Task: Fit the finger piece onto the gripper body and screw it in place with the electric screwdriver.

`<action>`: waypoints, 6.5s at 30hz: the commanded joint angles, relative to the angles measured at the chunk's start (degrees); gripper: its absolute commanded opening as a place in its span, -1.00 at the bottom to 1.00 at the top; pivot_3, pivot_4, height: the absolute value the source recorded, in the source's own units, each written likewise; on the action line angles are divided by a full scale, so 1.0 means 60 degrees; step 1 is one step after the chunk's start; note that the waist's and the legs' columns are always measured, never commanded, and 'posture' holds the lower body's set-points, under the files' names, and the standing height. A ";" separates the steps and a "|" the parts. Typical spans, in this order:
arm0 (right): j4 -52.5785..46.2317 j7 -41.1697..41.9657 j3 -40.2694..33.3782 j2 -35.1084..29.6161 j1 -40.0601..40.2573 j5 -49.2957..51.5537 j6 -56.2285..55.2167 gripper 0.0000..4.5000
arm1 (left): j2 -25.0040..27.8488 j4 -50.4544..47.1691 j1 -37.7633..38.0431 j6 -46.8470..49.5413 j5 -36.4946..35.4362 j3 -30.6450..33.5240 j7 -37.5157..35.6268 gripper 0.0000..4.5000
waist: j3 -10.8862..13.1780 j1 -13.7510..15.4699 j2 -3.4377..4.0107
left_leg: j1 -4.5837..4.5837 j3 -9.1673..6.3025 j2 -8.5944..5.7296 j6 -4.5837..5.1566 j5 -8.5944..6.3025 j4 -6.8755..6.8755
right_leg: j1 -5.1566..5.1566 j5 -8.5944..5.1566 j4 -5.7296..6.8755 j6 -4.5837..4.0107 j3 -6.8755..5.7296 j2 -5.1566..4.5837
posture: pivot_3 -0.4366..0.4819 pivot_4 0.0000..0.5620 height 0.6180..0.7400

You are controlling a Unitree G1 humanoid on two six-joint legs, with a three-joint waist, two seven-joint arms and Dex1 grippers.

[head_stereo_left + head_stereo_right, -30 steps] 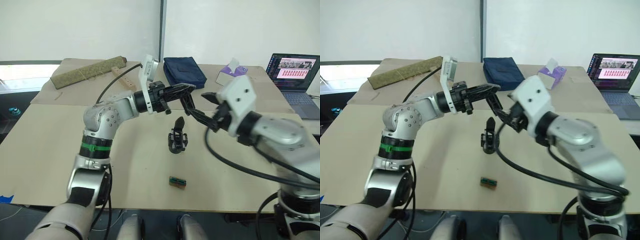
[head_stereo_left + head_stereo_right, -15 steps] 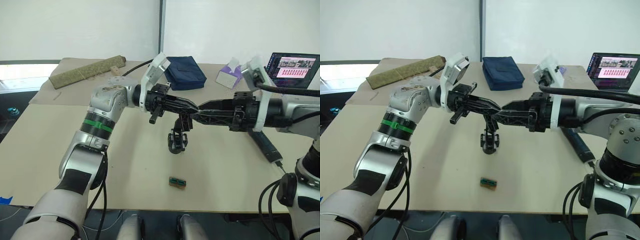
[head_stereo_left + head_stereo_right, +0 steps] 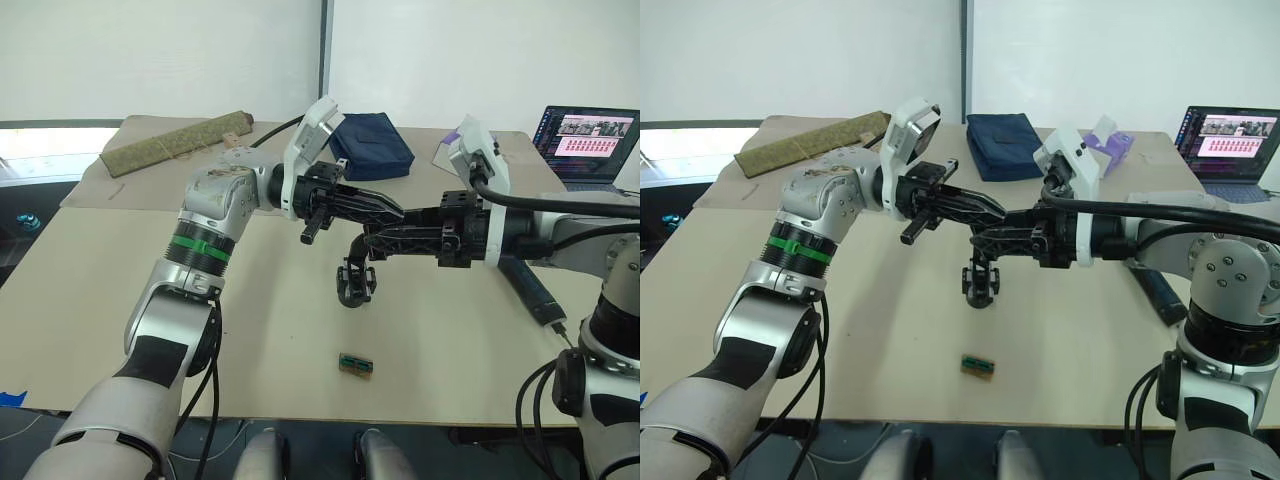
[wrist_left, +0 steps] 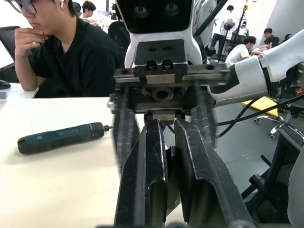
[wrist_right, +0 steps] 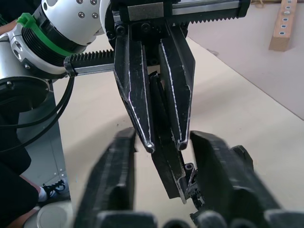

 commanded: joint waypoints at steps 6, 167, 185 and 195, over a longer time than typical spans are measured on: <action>0.0018 0.0145 0.0335 -0.0350 -0.0137 -0.0114 -0.0888 -0.85 | -0.0089 -0.0192 -0.0230 -0.0127 0.0162 0.0203 0.0026 -1.00 | 0.0001 -0.0005 0.0001 | 0.0000 0.0001 0.0001 0.0000 0.0000 0.0000 | -0.0001 0.0000 0.0002 0.0000 0.0000 0.0001 | -0.05 -0.47 0.98; 0.4326 0.3805 0.4912 -0.0307 0.4192 -0.5541 -0.7481 -0.85 | -0.1856 0.5361 0.2584 -0.8845 0.5380 -0.0336 0.2768 0.01 | -0.0318 0.0216 -0.0016 | 0.0099 0.0040 -0.0001 0.0040 -0.0027 0.0020 | 0.0108 0.0002 -0.0018 0.0007 0.0000 -0.0006 | -0.05 -0.47 0.98; 0.4112 0.3731 0.4500 -0.0158 0.4333 -0.5724 -0.8691 -0.85 | -0.1869 0.5497 0.2488 -0.8923 0.5428 -0.0328 0.2867 0.01 | -0.0318 0.0221 -0.0017 | 0.0095 0.0040 -0.0002 0.0042 -0.0028 0.0020 | 0.0106 0.0002 -0.0020 0.0007 -0.0001 -0.0007 | -0.05 -0.47 0.98; 0.2899 0.4118 0.3503 -0.0161 0.3838 -0.4789 -0.8789 -0.08 | -0.2060 0.5713 0.2401 -0.9007 0.5455 -0.0291 0.2985 0.01 | -0.0285 0.0242 -0.0009 | 0.0048 0.0040 -0.0008 0.0041 -0.0027 0.0028 | 0.0063 0.0003 -0.0018 0.0007 -0.0006 -0.0014 | -0.05 -0.47 0.98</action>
